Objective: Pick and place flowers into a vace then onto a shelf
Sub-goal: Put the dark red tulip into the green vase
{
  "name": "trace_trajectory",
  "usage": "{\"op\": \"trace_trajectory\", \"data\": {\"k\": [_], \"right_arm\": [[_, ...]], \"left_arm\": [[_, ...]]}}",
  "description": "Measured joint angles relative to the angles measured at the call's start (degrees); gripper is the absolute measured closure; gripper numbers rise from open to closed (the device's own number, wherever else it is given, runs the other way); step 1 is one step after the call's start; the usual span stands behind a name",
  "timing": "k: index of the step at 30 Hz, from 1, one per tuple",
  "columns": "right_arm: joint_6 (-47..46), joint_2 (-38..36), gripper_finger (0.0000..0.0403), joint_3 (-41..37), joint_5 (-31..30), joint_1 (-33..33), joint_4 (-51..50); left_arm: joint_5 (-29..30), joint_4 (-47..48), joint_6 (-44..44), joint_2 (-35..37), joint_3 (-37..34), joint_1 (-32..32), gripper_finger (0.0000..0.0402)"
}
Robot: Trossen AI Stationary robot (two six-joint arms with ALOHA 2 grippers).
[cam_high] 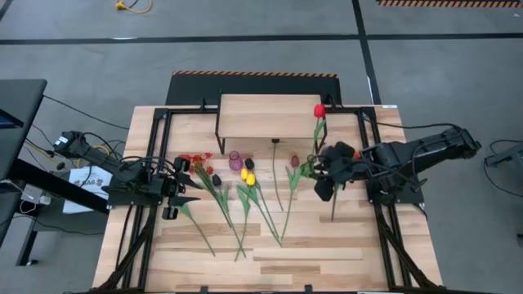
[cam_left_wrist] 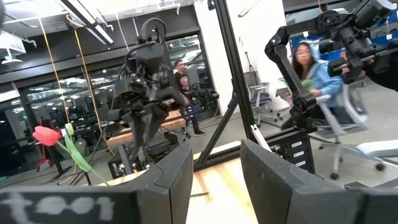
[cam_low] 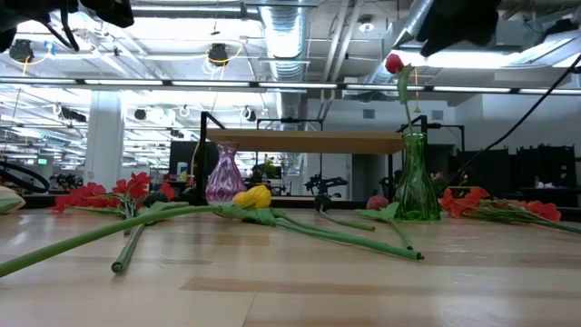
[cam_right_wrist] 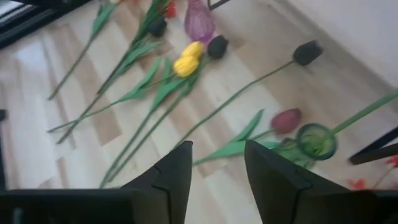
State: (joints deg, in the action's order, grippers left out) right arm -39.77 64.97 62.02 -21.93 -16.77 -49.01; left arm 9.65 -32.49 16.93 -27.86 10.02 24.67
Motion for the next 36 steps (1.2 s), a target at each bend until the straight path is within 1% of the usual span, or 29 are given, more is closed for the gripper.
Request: {"op": "trace_trajectory", "data": {"k": [4,8,11,14,16,18,21,26,29,36], "right_arm": [[-6.52,0.31,0.0271,-0.08,-1.13,-2.96,0.69],[-15.1,2.08,0.027,-1.58,-3.84,-5.41,1.86],[-23.34,5.41,0.0266,-2.41,-4.02,-5.89,2.37],[-29.98,10.44,0.0264,-2.45,-3.9,-6.5,3.39],[-33.14,14.1,0.0265,-2.47,-2.77,-6.56,3.11],[-36.13,17.9,0.0267,-2.47,-0.3,-5.67,3.24],[-38.23,22.81,0.0273,-2.49,2.97,-3.98,3.71],[-38.32,29.24,0.0281,-2.49,3.6,-2.62,7.27],[-38.38,31.08,0.0283,-2.45,1.69,-2.44,9.78],[-38.36,31.63,0.0284,-2.46,-3.62,-1.75,13.43]], "left_arm": [[0.01,0.0,0.0,0.0,0.0,0.02,0.0276],[0.0,-0.14,0.0,0.0,0.0,0.0,0.0276],[0.0,-0.36,-0.04,-0.02,-0.01,0.0,0.0276],[0.0,-0.48,-0.07,-0.03,-0.01,0.01,0.0276],[0.0,-0.71,-0.09,0.0,-0.02,0.0,0.0276],[0.0,-0.72,-0.13,-0.02,-0.02,0.0,0.0276],[0.0,-0.72,-0.17,-0.02,-0.02,0.0,0.0276],[0.0,-0.66,-0.33,-0.02,-0.02,0.0,0.0276],[0.0,-0.56,-0.44,-0.02,-0.02,0.0,0.0276],[-0.02,-0.48,-0.44,0.0,-0.02,0.0,0.0276]]}}
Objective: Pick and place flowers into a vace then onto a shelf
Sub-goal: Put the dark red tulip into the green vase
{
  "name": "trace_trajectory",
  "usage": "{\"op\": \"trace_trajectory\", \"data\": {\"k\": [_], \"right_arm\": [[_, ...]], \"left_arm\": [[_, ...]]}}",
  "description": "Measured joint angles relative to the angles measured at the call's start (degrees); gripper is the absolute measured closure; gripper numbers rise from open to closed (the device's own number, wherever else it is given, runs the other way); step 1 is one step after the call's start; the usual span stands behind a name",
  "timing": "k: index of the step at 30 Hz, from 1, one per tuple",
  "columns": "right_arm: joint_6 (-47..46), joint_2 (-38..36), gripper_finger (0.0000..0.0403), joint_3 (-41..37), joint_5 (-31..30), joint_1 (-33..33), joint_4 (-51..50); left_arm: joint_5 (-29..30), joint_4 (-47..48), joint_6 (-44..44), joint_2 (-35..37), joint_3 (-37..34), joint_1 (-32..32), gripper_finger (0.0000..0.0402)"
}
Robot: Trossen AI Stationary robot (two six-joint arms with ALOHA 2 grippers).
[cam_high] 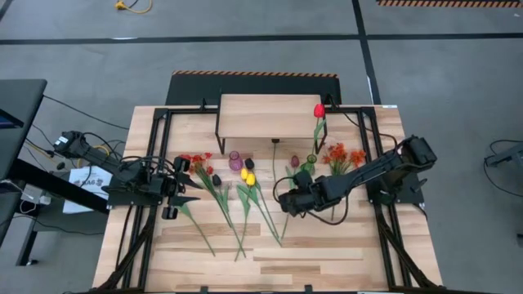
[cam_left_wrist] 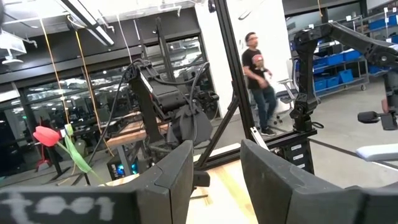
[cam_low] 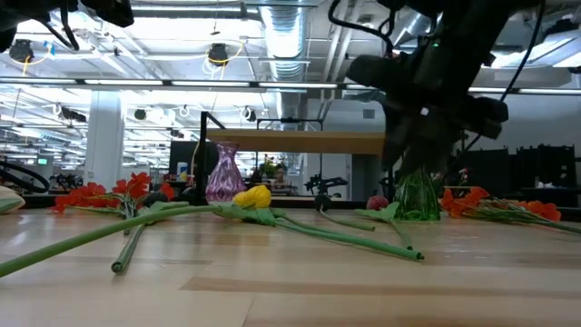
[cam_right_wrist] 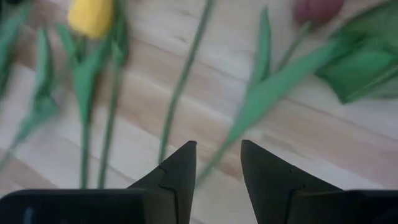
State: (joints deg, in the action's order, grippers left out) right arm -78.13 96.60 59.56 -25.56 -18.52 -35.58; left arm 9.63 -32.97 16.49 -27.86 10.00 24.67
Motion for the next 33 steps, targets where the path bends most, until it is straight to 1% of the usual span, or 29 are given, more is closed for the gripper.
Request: {"op": "trace_trajectory", "data": {"k": [2,8,18,24,29,33], "right_arm": [[0.12,0.92,0.0284,0.17,-0.13,0.14,2.04],[1.57,2.85,0.0284,0.01,0.16,0.42,2.16],[3.0,2.89,0.0284,0.01,-0.03,0.53,1.78],[0.14,3.38,0.0284,0.02,-0.07,1.01,1.72],[-1.4,5.5,0.0284,0.04,0.04,1.18,1.6],[-1.44,7.86,0.0284,0.06,1.87,1.78,1.85]], "left_arm": [[0.0,0.02,-0.02,-0.02,0.0,0.0,0.0276],[0.0,0.01,-0.01,0.0,0.0,0.0,0.0276],[0.0,0.04,-0.02,0.0,0.0,0.0,0.0276],[0.0,0.05,-0.01,-0.01,0.0,0.0,0.0276],[0.0,0.06,-0.01,-0.02,0.0,0.01,0.0276],[0.0,0.06,-0.01,-0.02,0.0,0.01,0.0276]]}}
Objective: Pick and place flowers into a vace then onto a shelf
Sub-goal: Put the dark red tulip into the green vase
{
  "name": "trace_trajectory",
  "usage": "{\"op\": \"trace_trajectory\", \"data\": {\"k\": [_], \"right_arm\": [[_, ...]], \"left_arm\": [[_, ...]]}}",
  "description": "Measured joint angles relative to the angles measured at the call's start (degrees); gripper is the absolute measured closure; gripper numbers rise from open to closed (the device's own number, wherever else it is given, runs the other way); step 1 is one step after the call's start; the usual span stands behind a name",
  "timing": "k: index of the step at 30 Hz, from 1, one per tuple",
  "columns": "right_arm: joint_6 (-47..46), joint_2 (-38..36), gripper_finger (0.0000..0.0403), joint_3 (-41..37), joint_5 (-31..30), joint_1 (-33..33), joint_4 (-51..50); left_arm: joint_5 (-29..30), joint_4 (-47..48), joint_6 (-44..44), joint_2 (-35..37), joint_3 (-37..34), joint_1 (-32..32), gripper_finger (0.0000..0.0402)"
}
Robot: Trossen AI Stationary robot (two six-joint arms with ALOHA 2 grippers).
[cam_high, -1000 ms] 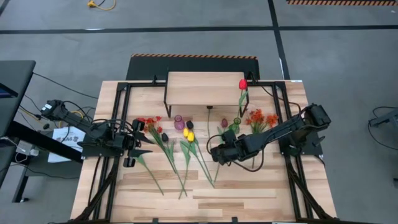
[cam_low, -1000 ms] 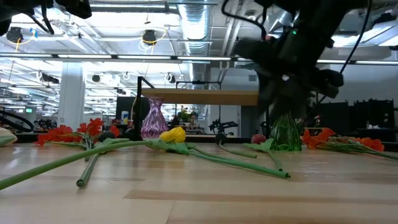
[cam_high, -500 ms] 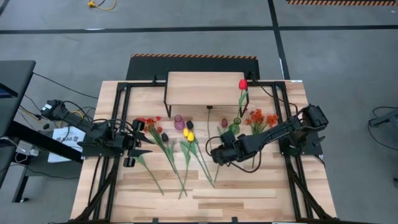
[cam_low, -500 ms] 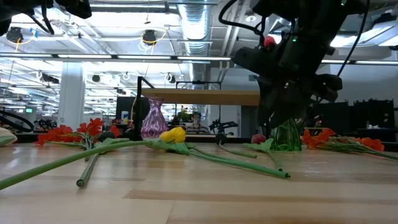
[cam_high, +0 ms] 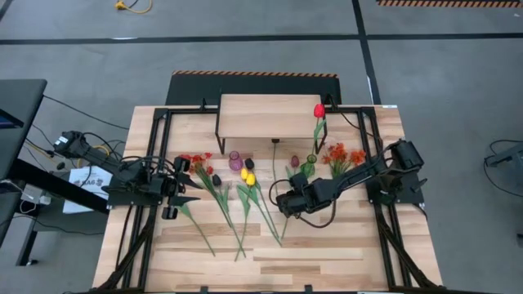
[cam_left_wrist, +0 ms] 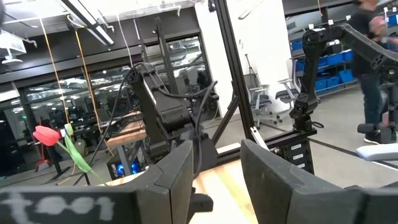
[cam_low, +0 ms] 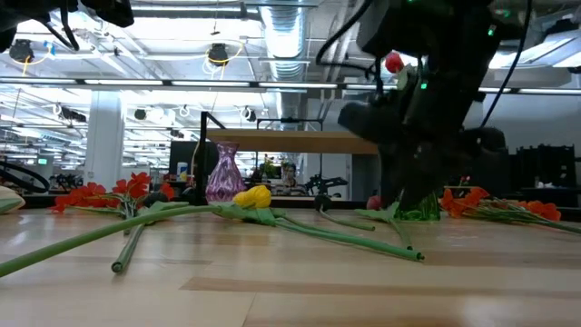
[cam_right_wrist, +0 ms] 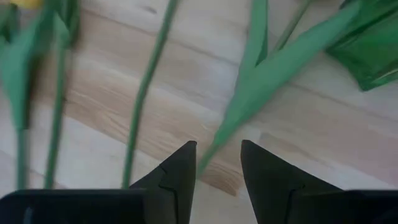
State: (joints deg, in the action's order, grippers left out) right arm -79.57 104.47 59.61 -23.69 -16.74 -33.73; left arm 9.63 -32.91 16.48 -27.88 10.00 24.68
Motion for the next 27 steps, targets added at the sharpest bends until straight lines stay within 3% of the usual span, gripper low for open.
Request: {"op": "trace_trajectory", "data": {"k": [18,22,27], "right_arm": [[3.52,2.66,0.0289,0.07,1.41,1.5,0.6],[3.82,2.71,0.0316,0.0,1.13,0.99,0.35],[6.26,2.75,0.0382,0.0,1.08,0.15,-0.22]], "left_arm": [[0.0,0.02,0.01,0.0,0.0,0.01,0.0276],[0.0,0.02,0.01,0.01,0.0,-0.01,0.0276],[0.0,0.02,0.01,0.0,0.0,-0.01,0.0276]]}}
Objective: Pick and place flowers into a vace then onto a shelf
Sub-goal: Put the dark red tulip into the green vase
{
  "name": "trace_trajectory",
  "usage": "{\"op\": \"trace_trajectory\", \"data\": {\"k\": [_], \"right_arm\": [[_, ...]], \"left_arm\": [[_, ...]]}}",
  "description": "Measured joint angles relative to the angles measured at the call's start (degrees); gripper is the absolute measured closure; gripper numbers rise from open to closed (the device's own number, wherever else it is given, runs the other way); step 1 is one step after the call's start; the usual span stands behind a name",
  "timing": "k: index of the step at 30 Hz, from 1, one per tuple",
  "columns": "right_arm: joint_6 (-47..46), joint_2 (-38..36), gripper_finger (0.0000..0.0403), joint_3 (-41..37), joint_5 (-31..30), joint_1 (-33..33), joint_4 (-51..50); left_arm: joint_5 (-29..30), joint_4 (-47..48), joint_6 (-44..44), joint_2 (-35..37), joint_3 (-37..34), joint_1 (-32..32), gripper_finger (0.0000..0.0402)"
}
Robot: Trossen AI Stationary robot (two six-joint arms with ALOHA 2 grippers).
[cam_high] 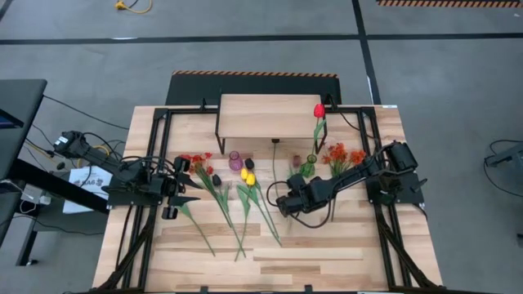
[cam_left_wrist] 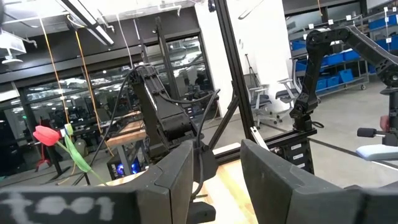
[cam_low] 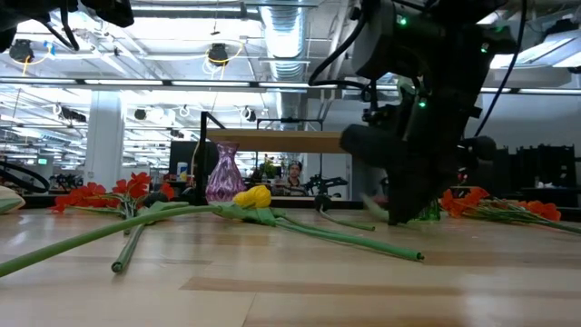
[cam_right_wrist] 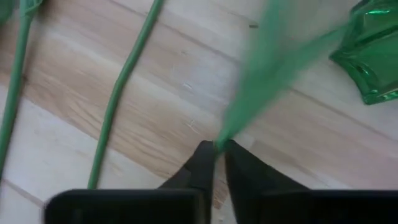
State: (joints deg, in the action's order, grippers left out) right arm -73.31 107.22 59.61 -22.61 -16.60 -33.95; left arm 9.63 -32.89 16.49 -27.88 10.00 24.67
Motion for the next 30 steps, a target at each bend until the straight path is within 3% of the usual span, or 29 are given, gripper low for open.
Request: {"op": "trace_trajectory", "data": {"k": [2,21,25,30], "right_arm": [[1.23,0.0,0.0396,0.01,-0.04,-0.24,-0.37],[-0.16,-1.05,0.0402,3.45,-1.63,-4.74,-5.29],[-0.19,-1.07,0.0403,8.02,-4.55,-7.11,-9.23],[-0.33,-1.11,0.0403,15.14,-12.41,-10.51,-17.74]], "left_arm": [[0.0,0.0,0.0,0.02,0.0,0.02,0.0276],[0.0,0.01,0.0,0.02,0.0,0.01,0.0276],[0.07,0.0,0.35,0.02,0.0,0.0,0.0276],[0.11,0.0,0.33,0.02,0.0,0.0,0.0276]]}}
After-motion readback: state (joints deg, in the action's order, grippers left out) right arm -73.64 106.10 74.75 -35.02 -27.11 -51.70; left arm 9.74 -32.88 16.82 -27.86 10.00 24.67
